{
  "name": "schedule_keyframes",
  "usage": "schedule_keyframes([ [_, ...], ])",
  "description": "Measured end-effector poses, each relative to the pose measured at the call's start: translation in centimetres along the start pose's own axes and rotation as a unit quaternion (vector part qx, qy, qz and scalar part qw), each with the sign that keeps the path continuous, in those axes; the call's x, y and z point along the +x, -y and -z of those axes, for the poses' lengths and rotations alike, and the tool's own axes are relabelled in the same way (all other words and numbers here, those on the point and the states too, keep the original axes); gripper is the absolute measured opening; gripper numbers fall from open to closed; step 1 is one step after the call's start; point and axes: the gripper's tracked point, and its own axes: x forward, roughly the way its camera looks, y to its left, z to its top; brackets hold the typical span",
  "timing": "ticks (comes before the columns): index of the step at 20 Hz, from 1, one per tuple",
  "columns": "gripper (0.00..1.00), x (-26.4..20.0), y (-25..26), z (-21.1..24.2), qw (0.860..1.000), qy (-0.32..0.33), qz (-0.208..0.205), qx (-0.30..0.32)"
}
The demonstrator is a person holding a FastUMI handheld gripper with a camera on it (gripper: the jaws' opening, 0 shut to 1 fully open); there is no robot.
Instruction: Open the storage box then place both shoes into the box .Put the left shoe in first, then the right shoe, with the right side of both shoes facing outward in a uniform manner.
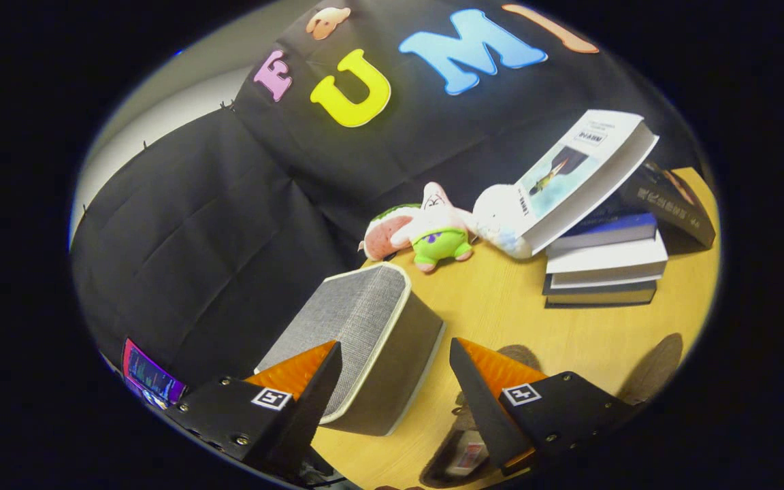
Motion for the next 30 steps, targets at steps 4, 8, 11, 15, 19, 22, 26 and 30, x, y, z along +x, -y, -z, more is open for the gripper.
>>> schedule_keyframes([
  [4, 0.97, 1.9, -1.3, 1.9, 0.993, -0.046, -0.077, 0.070],
  [8, 0.96, 2.9, -1.7, 4.0, 0.976, -0.100, -0.125, 0.148],
  [11, 0.96, 3.3, -2.6, 4.8, 0.963, -0.122, -0.164, 0.175],
  [15, 0.96, 4.5, -3.2, 5.7, 0.957, -0.150, -0.182, 0.170],
  [19, 0.94, 4.8, -3.6, 6.1, 0.953, -0.159, -0.194, 0.170],
  [22, 0.64, 4.9, -4.5, 5.9, 0.947, -0.155, -0.202, 0.197],
  [26, 0.26, 4.8, -5.8, 6.4, 0.937, -0.166, -0.222, 0.213],
  [30, 0.05, 3.3, -5.1, 4.5, 0.936, -0.151, -0.225, 0.224],
])
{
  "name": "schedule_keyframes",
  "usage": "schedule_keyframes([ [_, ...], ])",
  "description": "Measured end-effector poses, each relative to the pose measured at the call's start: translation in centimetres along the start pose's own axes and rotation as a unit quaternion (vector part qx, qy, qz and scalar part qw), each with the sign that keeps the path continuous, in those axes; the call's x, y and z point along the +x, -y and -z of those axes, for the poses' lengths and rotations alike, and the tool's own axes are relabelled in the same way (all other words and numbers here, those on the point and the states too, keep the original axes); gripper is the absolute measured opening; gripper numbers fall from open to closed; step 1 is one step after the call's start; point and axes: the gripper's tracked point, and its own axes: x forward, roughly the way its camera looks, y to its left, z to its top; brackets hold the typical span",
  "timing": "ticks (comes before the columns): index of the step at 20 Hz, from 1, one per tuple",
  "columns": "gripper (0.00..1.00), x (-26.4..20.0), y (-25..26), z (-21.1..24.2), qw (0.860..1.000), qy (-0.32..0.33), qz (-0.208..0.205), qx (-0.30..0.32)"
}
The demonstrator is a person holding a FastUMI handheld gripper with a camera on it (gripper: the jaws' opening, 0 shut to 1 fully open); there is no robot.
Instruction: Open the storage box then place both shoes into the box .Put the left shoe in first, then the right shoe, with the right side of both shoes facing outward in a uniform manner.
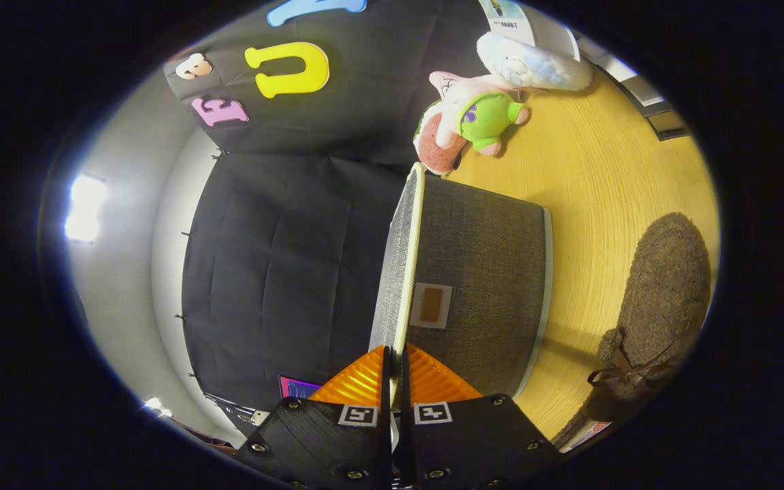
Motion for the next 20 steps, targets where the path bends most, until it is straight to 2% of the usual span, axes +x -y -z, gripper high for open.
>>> schedule_keyframes([
  [1, 0.05, -0.8, -0.3, -0.4, 1.000, -0.001, 0.001, 0.004],
  [2, 0.00, -0.6, -0.5, -0.3, 1.000, -0.005, 0.006, 0.009],
  [8, 0.00, 0.0, -4.6, -1.3, 1.000, 0.012, 0.024, 0.004],
  [16, 0.00, 1.0, -11.1, -2.2, 0.997, 0.020, 0.050, -0.052],
  [20, 0.00, 3.4, -14.2, -2.6, 0.995, 0.013, 0.058, -0.085],
])
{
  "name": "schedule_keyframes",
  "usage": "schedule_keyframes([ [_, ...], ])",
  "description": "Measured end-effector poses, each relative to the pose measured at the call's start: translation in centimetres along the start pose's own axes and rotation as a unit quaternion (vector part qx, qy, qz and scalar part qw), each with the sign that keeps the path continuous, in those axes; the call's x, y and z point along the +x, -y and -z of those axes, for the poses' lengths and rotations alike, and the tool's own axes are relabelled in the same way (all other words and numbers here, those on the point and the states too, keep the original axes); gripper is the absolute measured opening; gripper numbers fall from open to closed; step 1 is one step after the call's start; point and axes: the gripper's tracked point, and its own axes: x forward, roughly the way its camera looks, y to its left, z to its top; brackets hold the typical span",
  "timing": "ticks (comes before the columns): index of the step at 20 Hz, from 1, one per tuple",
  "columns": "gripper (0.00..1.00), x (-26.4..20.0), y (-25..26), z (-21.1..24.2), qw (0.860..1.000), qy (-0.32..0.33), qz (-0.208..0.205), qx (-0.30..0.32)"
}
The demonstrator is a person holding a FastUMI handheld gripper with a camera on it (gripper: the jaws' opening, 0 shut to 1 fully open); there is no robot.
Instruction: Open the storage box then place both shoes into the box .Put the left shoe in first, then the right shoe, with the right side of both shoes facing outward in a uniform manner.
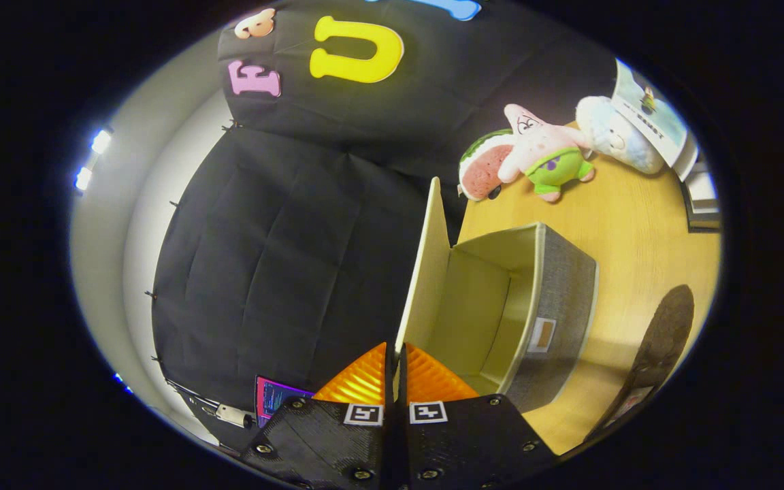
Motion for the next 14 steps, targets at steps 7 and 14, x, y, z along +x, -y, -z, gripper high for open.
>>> schedule_keyframes([
  [7, 0.00, 4.3, -4.6, -0.5, 0.999, -0.019, -0.002, -0.027],
  [14, 0.00, 10.7, -8.4, -0.6, 0.999, -0.044, -0.008, -0.030],
])
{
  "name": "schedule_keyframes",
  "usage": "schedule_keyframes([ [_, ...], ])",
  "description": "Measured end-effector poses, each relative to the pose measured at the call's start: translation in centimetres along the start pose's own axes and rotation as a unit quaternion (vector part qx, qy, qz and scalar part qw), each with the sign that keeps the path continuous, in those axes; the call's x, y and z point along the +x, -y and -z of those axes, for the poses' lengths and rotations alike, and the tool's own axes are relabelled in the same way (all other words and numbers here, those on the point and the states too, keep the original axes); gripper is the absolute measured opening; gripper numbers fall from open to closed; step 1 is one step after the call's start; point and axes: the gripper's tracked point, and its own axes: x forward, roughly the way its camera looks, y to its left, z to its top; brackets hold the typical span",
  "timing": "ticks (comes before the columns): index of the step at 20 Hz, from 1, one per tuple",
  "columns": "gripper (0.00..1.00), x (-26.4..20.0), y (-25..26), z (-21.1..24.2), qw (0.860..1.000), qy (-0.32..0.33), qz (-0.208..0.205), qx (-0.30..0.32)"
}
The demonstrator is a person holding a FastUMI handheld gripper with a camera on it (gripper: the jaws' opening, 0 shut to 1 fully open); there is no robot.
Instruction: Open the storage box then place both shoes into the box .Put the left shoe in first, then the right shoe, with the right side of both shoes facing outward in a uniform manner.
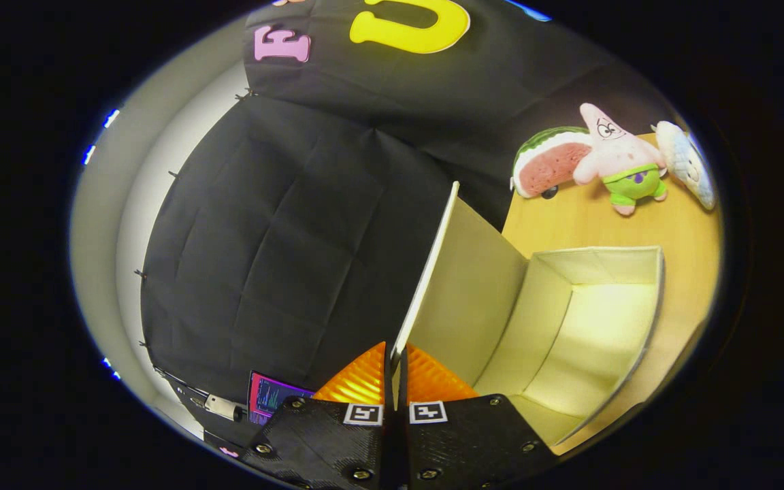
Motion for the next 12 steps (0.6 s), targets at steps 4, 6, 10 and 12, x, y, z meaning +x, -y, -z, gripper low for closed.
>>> schedule_keyframes([
  [4, 0.00, 5.1, -1.5, 0.3, 1.000, -0.025, -0.001, -0.009],
  [6, 0.00, 7.4, -1.7, 0.8, 0.999, -0.037, 0.004, -0.010],
  [10, 0.00, 12.2, -1.0, 2.0, 0.998, -0.054, 0.024, -0.001],
  [12, 0.00, 14.8, -0.2, 3.1, 0.998, -0.062, 0.033, 0.001],
])
